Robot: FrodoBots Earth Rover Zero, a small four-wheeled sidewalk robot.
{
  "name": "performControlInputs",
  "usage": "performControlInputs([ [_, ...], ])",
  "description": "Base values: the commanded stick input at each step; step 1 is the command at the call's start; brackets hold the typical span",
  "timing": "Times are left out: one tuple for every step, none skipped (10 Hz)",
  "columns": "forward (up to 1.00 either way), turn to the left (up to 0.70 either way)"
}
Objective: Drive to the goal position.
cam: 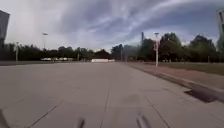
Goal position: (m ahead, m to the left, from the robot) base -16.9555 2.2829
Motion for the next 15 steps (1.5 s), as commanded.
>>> performControlInputs([
  [1.0, 0.0],
  [1.0, 0.0],
  [1.0, 0.0],
  [1.0, 0.0],
  [1.0, 0.0],
  [1.0, 0.0],
  [1.0, 0.0],
  [1.0, 0.0],
  [1.0, 0.0],
  [1.0, 0.0],
  [1.0, 0.0],
  [1.0, 0.0],
  [1.0, 0.0],
  [1.0, 0.0],
  [1.0, 0.0],
])
